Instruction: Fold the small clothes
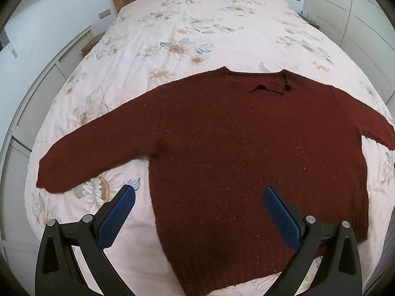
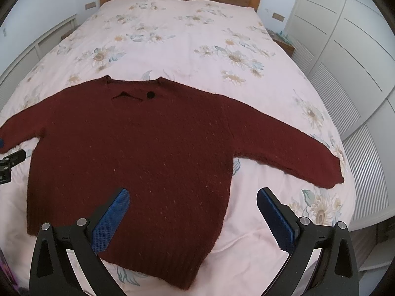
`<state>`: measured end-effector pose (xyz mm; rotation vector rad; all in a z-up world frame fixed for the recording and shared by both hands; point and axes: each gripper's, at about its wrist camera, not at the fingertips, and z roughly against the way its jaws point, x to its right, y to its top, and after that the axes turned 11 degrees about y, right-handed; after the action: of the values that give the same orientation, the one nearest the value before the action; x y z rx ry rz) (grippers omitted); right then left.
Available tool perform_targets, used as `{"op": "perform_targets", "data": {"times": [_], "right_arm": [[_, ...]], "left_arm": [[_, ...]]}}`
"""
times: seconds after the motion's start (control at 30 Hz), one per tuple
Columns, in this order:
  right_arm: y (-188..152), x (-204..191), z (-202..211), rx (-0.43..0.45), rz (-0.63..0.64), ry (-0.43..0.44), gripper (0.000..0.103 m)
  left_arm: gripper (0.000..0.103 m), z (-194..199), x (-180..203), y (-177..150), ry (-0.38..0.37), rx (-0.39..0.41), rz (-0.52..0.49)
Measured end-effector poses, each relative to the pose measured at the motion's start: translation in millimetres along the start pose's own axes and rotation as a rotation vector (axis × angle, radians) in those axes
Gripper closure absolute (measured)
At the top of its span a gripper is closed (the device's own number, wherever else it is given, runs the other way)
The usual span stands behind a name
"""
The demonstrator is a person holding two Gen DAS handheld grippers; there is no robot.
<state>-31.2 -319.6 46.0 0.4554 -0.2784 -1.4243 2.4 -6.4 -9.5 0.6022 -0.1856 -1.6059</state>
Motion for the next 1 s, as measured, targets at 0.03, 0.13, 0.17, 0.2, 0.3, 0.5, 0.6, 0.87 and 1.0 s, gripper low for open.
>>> {"op": "perform_targets", "data": {"times": [0.03, 0.13, 0.17, 0.2, 0.3, 0.5, 0.6, 0.87, 1.0], "right_arm": [[-0.2, 0.6, 0.2, -0.001, 0.0, 0.0, 0.0], [-0.7, 1.1, -0.1, -0.006, 0.0, 0.0, 0.0], [-0.6, 1.1, -0.1, -0.007, 0.0, 0.0, 0.0], [-0.8, 0.8, -0.2, -0.008, 0.0, 0.0, 0.0], [-0.6, 1.5, 0.1, -0.009, -0.001, 0.001, 0.0], [-0.7, 2.2, 0.2, -0.009, 0.0, 0.0, 0.0], [-0.9, 3.3, 0.3, -0.009, -0.001, 0.001, 0.0], [-3.1, 4.3, 0.5, -0.016, -0.003, 0.002, 0.0], [-4.0, 4.1, -0.4, -0.023, 0.002, -0.006, 0.0]], "left_arm": [[0.001, 0.0, -0.1, -0.2, 0.0, 0.0, -0.002], [0.001, 0.0, 1.2, 0.7, 0.001, 0.0, -0.002], [0.001, 0.0, 1.3, 0.9, 0.001, -0.001, -0.002], [0.001, 0.1, 1.5, 1.0, 0.001, -0.001, -0.002], [0.001, 0.5, 2.1, 1.2, 0.001, -0.002, -0.007], [0.001, 1.4, 3.8, 1.0, -0.002, -0.004, -0.014], [0.001, 1.7, 4.5, 0.9, -0.001, -0.004, -0.015], [0.001, -0.1, 6.9, -0.2, -0.001, -0.011, -0.027], [0.001, -0.6, 6.6, -0.7, 0.0, -0.015, -0.021]]}}
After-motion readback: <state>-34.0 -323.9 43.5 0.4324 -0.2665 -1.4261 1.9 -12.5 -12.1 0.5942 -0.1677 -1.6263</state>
